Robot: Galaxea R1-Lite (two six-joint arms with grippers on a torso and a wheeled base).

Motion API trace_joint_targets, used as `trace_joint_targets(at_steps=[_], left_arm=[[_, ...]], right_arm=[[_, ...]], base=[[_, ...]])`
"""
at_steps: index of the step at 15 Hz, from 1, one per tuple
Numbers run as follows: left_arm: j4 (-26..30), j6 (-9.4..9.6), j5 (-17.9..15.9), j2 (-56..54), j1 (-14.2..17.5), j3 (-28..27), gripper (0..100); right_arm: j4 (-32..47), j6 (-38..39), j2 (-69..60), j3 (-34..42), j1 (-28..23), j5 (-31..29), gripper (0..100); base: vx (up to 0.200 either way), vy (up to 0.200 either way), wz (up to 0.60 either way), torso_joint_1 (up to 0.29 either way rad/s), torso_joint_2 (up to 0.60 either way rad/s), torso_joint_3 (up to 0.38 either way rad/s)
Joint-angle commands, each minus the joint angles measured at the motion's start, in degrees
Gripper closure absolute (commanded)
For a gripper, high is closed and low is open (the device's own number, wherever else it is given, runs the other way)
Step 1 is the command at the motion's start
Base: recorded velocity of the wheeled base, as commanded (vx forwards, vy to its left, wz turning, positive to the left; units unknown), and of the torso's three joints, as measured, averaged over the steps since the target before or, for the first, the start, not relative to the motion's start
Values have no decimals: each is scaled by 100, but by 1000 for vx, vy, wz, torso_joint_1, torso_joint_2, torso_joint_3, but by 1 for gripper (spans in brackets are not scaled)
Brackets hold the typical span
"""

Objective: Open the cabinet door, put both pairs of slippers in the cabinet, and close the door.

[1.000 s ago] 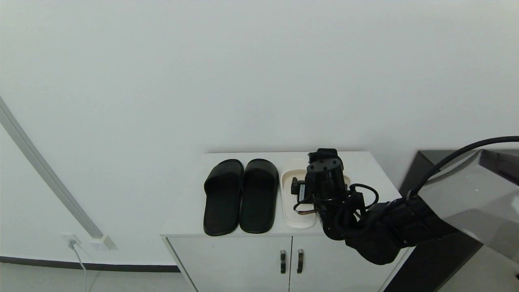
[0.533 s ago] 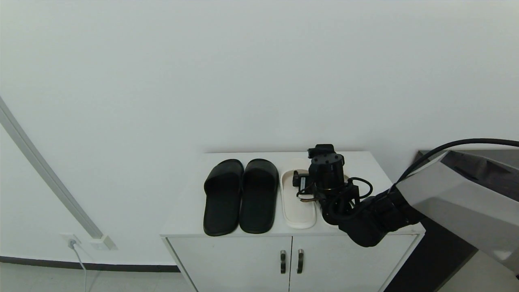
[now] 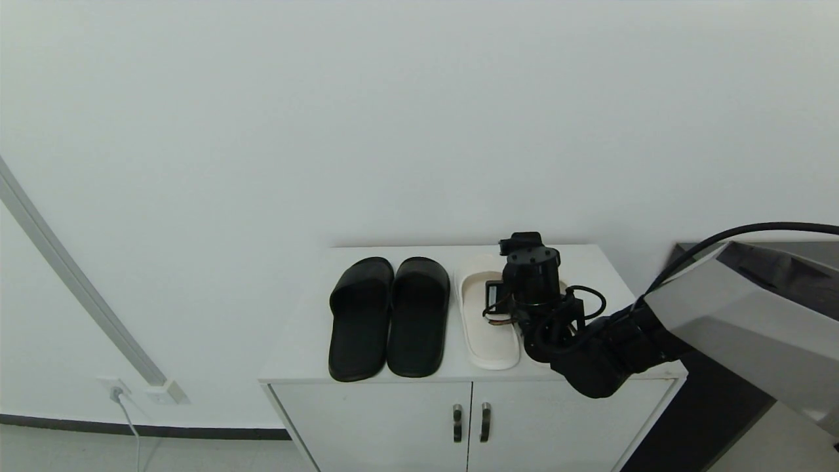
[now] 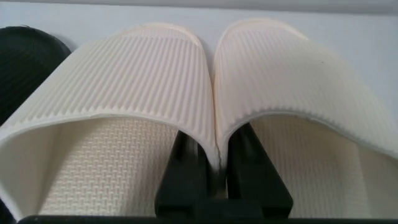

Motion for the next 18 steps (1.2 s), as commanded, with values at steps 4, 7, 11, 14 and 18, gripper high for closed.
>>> trace_joint_targets(at_steps=[4, 7, 11, 14, 18], left_arm=[[-2, -22, 10, 7, 0, 1, 100], [-2, -22, 10, 7, 0, 1, 100], [-2, -4, 10, 7, 0, 1, 100], [-2, -4, 10, 7, 0, 1, 100], [-2, -22, 10, 7, 0, 1, 100]], right_arm=[[-262, -592, -1331, 1045, 29, 514, 100], [-315, -891, -2464, 2275, 187, 1841, 100], [151, -934, -3827, 3348, 345, 4082, 100], [494, -934, -4064, 3427, 345, 4425, 100], [494, -926, -4047, 3453, 416, 4443, 100]], base=[[0, 0, 0, 0, 0, 0], [0, 0, 0, 0, 0, 0], [0, 0, 0, 0, 0, 0], [0, 0, 0, 0, 0, 0], [0, 0, 0, 0, 0, 0]])
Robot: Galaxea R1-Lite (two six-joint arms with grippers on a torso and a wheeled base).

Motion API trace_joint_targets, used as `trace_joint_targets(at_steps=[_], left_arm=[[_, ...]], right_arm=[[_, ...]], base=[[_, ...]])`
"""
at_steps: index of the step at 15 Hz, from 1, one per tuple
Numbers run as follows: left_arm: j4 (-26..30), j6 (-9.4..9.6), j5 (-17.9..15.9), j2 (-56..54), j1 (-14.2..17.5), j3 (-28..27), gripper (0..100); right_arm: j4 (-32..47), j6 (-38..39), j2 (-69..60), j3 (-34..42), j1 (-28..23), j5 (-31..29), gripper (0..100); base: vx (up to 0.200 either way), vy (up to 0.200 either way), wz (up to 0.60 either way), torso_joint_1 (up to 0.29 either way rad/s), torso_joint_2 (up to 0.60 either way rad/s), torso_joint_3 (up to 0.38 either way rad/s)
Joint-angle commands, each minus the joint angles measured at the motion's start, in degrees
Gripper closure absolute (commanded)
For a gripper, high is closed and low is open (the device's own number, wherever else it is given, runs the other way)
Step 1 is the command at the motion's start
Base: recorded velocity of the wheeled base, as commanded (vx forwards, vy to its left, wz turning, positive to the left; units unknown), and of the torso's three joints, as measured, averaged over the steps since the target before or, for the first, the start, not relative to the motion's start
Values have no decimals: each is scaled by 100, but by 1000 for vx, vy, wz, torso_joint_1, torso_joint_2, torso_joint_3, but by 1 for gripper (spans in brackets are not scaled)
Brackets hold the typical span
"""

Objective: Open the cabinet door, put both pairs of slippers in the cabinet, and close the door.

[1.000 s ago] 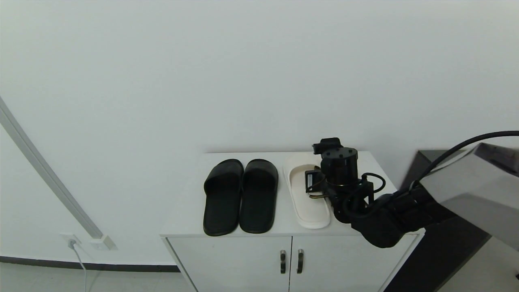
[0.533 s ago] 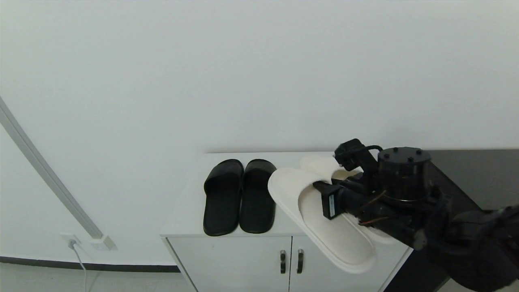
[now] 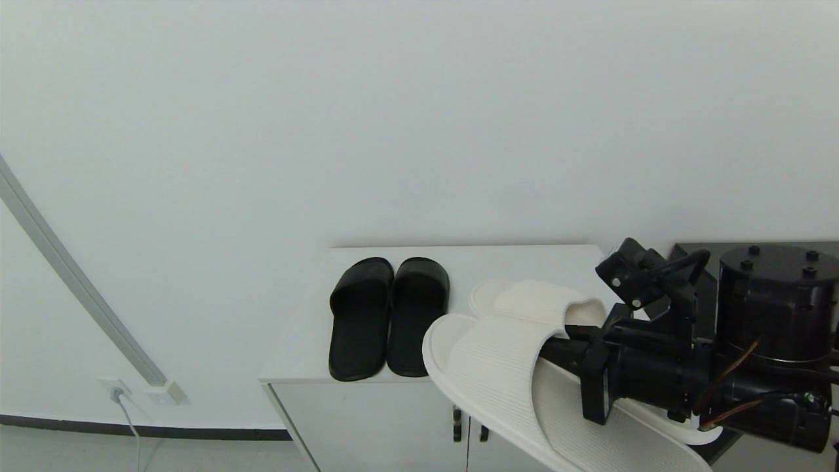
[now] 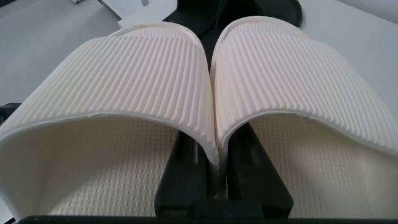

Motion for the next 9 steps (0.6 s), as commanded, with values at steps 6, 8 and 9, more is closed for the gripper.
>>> trace_joint_targets(at_steps=[6, 8, 9], left_arm=[[-2, -11, 2, 7, 0, 1, 100], [-2, -11, 2, 7, 0, 1, 100], [-2, -11, 2, 7, 0, 1, 100]], right_arm=[[-11, -4, -97, 77, 37, 4, 100], [-20, -4, -106, 121, 63, 4, 100], [-20, -4, -106, 121, 72, 4, 100]], base=[[-167, 0, 0, 4, 1, -1], [-200, 0, 0, -5, -5, 7], [-200, 0, 0, 2, 12, 2]])
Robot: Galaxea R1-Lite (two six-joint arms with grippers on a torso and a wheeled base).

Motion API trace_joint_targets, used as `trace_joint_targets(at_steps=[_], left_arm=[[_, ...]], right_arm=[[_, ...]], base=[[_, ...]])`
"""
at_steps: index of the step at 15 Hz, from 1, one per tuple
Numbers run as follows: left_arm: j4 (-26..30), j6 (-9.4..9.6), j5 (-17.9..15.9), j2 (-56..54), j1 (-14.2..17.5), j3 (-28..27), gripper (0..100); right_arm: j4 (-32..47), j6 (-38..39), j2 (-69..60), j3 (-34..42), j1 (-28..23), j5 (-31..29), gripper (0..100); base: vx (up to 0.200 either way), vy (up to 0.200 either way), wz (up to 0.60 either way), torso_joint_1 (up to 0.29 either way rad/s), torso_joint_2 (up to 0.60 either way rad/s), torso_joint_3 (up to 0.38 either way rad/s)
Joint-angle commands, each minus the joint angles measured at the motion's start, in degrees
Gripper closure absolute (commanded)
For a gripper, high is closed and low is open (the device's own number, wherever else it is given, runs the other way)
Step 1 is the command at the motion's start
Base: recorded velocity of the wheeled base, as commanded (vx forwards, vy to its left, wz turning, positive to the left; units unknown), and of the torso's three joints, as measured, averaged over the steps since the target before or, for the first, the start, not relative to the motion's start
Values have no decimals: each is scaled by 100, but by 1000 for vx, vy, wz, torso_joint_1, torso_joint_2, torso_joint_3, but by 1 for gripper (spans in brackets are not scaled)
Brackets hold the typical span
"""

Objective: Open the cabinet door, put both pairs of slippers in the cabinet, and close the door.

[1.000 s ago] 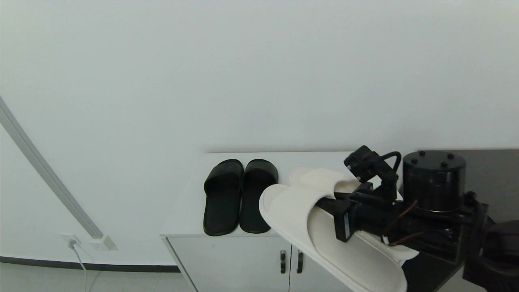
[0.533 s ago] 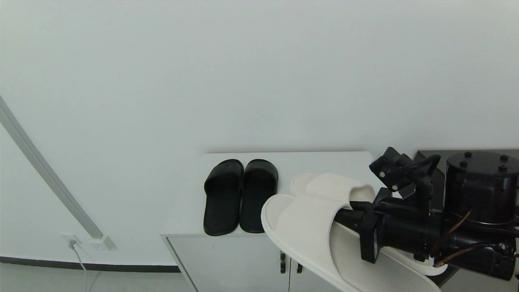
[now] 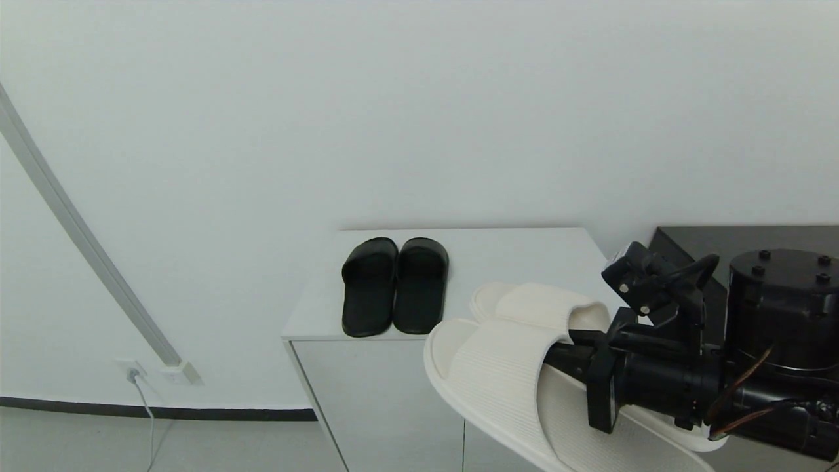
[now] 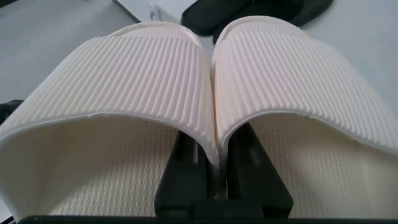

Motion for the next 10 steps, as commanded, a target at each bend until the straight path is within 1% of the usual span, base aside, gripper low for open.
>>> trace_joint_targets(at_steps=[1, 3, 10], left_arm=[[-4, -1, 2, 7, 11, 1, 100], [-4, -1, 2, 7, 2, 1, 100], [-4, -1, 2, 7, 2, 1, 100]], right_arm=[[3, -9, 4, 52, 16, 12, 100], [21, -45, 13, 88, 16, 48, 100], [12, -141, 30, 158, 16, 136, 100]], base=[[-200, 0, 0, 2, -2, -2], [-200, 0, 0, 2, 2, 2], [0, 0, 0, 0, 0, 0]])
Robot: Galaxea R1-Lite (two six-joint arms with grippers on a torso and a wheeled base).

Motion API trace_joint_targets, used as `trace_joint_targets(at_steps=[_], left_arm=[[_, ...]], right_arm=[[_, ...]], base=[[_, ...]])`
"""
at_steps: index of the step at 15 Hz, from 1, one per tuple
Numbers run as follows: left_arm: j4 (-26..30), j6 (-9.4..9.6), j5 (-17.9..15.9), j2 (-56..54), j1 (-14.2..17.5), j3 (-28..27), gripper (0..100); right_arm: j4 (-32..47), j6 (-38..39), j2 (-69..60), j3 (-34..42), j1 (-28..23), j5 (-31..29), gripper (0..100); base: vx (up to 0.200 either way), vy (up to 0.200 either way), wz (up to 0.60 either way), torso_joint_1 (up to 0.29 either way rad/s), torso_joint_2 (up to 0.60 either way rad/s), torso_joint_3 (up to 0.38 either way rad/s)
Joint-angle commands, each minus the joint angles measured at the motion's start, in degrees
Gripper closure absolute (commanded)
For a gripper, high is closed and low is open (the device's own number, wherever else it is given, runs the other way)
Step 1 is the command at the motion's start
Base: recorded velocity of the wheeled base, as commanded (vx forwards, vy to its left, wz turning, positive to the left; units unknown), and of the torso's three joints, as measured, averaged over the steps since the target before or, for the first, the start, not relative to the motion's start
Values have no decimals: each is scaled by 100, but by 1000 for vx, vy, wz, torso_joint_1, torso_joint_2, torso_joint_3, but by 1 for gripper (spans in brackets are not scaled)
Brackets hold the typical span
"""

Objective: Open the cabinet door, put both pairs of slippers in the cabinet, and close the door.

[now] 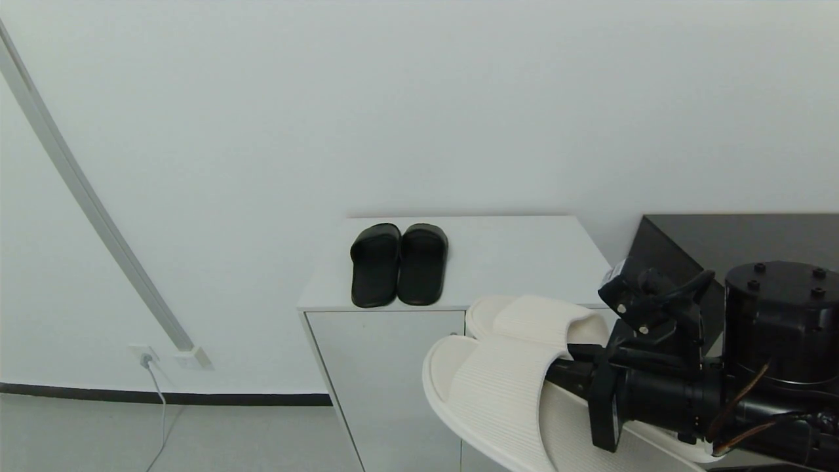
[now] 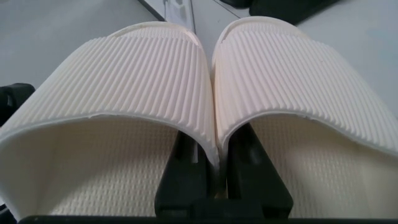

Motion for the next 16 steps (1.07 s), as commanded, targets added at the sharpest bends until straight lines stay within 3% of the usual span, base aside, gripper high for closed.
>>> trace_joint_targets(at_steps=[1, 8, 16], left_arm=[[-4, -1, 4, 7, 0, 1, 100], [-4, -1, 4, 7, 0, 1, 100], [-4, 25, 13, 7, 0, 1, 100]], right_arm=[[-2, -1, 28, 1, 3, -5, 100], [-29, -71, 46, 89, 12, 30, 100], [-29, -71, 28, 133, 12, 83, 100]], base=[[0, 0, 0, 0, 0, 0], [0, 0, 0, 0, 0, 0], [0, 0, 0, -158, 363, 204]])
